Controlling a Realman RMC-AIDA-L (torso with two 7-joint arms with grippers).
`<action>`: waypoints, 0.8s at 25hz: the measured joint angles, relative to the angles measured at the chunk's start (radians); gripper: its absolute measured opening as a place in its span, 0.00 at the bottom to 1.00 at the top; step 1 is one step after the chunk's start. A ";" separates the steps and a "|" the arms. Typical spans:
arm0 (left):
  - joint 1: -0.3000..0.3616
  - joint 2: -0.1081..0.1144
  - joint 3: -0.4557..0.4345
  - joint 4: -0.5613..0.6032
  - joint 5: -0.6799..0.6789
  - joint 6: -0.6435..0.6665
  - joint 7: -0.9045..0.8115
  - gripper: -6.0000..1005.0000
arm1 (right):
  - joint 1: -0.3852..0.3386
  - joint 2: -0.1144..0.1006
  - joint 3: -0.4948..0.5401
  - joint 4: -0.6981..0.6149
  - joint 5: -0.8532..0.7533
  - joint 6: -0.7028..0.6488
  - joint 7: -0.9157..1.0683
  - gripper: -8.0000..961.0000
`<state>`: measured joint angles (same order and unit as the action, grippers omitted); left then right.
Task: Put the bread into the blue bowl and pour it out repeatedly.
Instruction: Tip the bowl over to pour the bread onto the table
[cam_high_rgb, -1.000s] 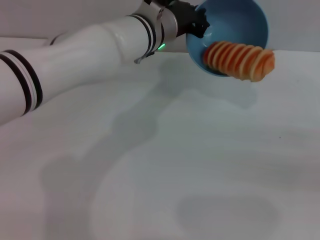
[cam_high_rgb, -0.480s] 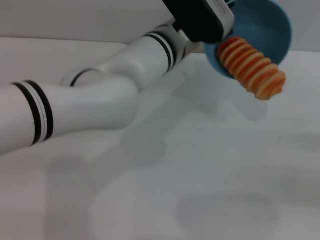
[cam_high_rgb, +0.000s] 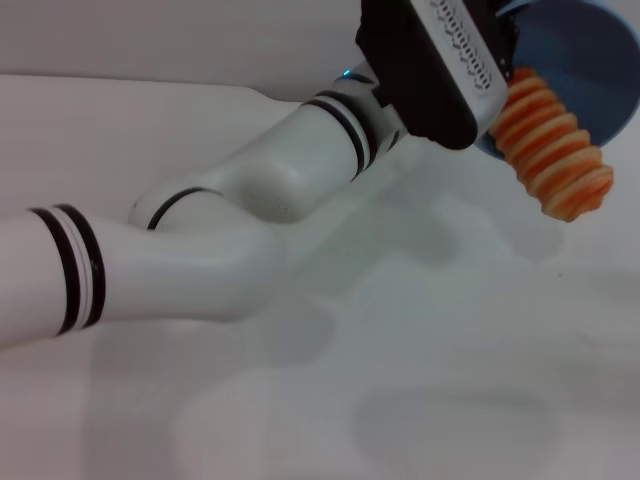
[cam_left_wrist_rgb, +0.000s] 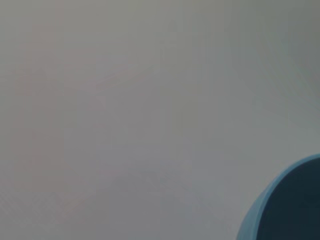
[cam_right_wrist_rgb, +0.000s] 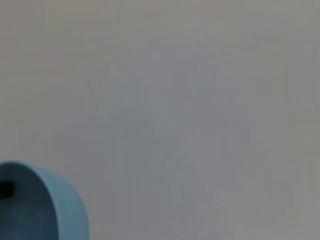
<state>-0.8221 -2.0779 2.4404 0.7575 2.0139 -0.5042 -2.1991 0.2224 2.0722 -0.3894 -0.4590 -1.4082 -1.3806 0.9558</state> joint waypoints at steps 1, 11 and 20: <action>0.008 0.000 0.013 -0.001 0.000 -0.032 -0.002 0.01 | 0.002 0.000 0.000 0.003 0.000 0.001 0.000 0.55; 0.081 -0.001 0.085 0.007 0.005 -0.271 -0.002 0.01 | 0.011 -0.001 0.001 0.010 0.000 0.003 -0.001 0.55; 0.097 -0.001 0.132 -0.005 0.016 -0.348 -0.013 0.01 | 0.012 -0.002 0.001 0.012 0.000 0.003 0.000 0.54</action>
<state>-0.7250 -2.0784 2.5728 0.7530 2.0298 -0.8519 -2.2121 0.2339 2.0701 -0.3881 -0.4474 -1.4081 -1.3774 0.9555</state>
